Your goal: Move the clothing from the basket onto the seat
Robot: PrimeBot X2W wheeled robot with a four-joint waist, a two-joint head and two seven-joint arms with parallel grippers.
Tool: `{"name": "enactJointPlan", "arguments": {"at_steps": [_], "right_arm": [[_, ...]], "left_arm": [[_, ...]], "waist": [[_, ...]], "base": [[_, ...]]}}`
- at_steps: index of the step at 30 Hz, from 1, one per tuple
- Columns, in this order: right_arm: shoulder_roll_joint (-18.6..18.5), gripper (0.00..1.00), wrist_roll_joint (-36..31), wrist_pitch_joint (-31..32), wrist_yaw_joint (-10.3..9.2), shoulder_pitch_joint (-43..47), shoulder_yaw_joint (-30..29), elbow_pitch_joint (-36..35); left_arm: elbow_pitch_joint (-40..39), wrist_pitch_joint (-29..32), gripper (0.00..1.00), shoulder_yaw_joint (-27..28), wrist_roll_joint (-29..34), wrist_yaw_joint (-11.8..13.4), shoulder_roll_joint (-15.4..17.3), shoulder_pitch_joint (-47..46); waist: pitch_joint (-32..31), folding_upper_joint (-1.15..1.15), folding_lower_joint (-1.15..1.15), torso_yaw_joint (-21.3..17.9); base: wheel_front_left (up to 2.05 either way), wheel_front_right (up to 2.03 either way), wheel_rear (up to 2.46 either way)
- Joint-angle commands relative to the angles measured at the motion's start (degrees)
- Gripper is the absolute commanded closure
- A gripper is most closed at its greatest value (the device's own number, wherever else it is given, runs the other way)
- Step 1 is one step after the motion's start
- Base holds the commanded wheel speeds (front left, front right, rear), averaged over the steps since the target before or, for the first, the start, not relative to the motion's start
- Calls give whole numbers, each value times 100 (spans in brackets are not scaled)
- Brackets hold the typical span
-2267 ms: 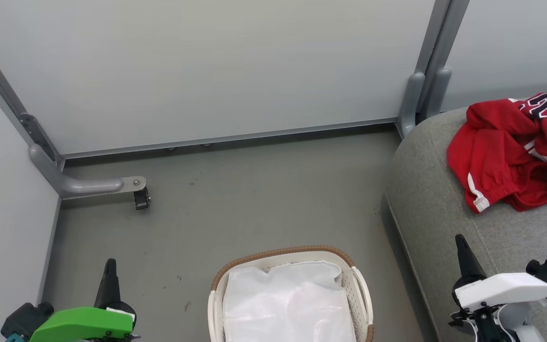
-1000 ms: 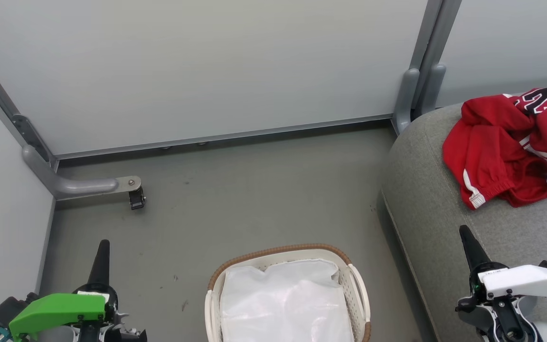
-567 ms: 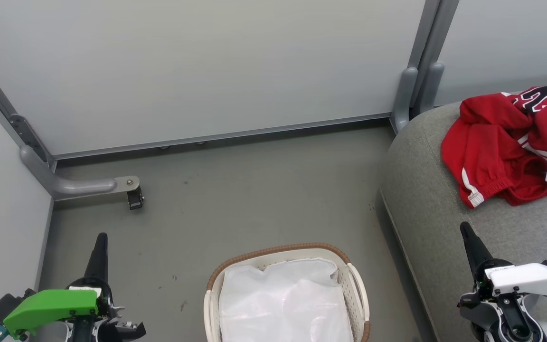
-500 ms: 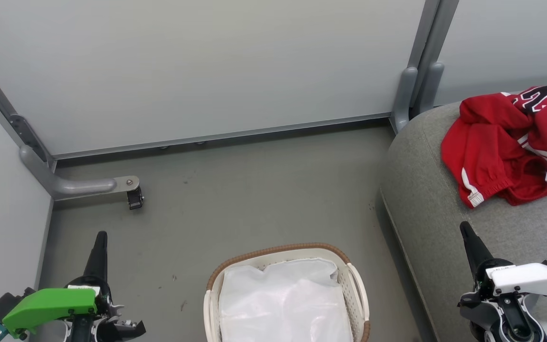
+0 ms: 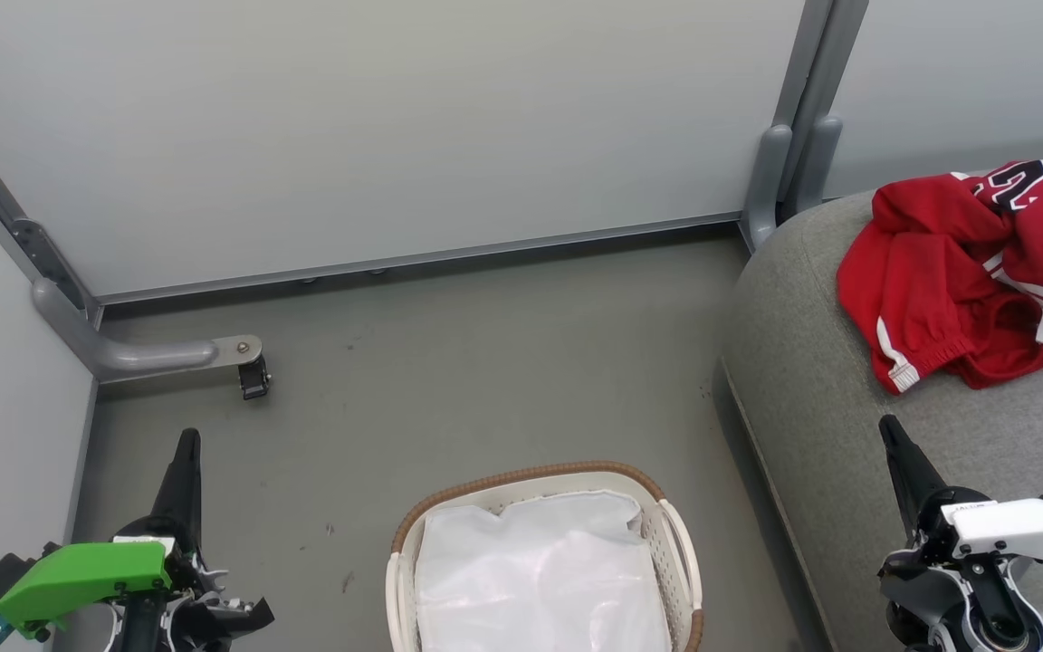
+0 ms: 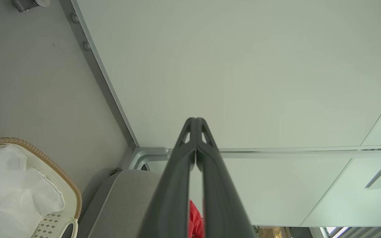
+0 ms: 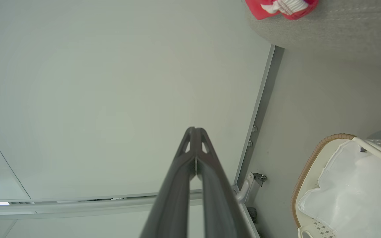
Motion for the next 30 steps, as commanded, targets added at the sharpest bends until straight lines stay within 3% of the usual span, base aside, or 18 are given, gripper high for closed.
{"name": "enactJointPlan", "arguments": {"at_steps": [1, 30], "right_arm": [[-31, 100, 121, 36, 0, -57, -26, -32], [-33, 100, 267, 80, 0, -57, -39, -44]], "left_arm": [[-26, 35, 100, 35, -115, -52, 28, -112], [-30, 79, 100, 51, -244, -55, 28, -114]], "waist": [[2, 0, 0, -3], [7, 0, 0, -15]], "base": [[0, 0, 0], [0, 0, 0]]}}
